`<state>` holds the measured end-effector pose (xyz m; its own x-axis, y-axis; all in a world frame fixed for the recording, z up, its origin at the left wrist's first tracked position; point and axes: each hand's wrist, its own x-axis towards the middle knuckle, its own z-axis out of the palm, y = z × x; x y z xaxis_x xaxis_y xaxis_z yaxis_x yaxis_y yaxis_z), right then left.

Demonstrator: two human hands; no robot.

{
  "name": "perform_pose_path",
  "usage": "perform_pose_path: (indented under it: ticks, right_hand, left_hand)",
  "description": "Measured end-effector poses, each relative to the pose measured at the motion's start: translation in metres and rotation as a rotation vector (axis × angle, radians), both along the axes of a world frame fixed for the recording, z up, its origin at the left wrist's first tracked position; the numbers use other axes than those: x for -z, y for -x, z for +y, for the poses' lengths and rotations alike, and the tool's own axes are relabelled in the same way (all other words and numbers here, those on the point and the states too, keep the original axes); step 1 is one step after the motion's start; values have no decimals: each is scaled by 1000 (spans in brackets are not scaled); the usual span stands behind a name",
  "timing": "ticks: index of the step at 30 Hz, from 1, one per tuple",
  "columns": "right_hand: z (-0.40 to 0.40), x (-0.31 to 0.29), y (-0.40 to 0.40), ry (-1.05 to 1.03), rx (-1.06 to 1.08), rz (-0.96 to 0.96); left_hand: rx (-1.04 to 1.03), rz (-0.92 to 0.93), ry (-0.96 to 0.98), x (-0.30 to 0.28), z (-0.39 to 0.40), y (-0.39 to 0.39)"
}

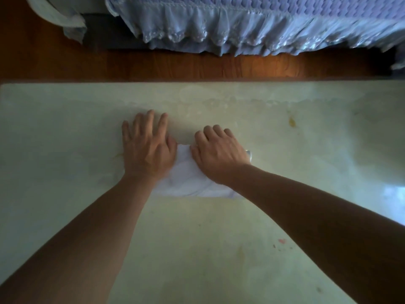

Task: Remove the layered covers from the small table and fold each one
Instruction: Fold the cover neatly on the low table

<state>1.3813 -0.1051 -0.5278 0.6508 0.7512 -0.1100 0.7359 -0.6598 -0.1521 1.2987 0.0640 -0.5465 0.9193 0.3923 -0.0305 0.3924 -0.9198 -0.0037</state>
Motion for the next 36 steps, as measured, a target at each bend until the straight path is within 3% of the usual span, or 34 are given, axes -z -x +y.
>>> perform_pose_path:
  ticks: [5, 7, 9, 11, 14, 16, 18, 23, 26, 29, 31, 34, 36]
  right_hand:
    - [3, 8, 9, 67, 80, -29]
    - [2, 7, 10, 22, 115, -17]
    - [2, 9, 10, -12, 145, -18]
    - [0, 13, 12, -24, 155, -43]
    - [0, 12, 14, -51, 158, -66]
    - [0, 11, 14, -32, 158, -62]
    - [1, 8, 14, 11, 156, -50]
    - [3, -6, 7, 162, 161, 128]
    - [1, -26, 1, 177, 190, 236]
    - [-14, -51, 11, 123, 250, 308]
    - [-32, -71, 27, 108, 287, 403]
    - [-71, -103, 66, -138, 492, 557]
    - [-100, -130, 103, -383, 620, 879]
  left_hand:
    - [20, -70, 25, 0, 0, 3]
    - [-94, -185, 76, -12, -14, 18]
    - [-319, -349, 254, -27, -40, 52]
    - [-618, -387, 646, -40, -71, 91]
    - [-1294, -180, 1500, -52, -99, 110]
    - [-1488, -67, 1907, -52, -102, 98]
    - [-1488, -156, 2011, -49, -103, 80]
    - [-1519, -445, 1935, -44, -130, 54]
    - [-1447, -468, 1989, -52, -134, 57]
    - [-1233, -637, 2079, -73, -139, 69]
    - [-1023, -792, 1988, -94, -144, 80]
    - [-768, -725, 1932, -128, -144, 105]
    - [-695, -570, 1937, -147, -145, 125]
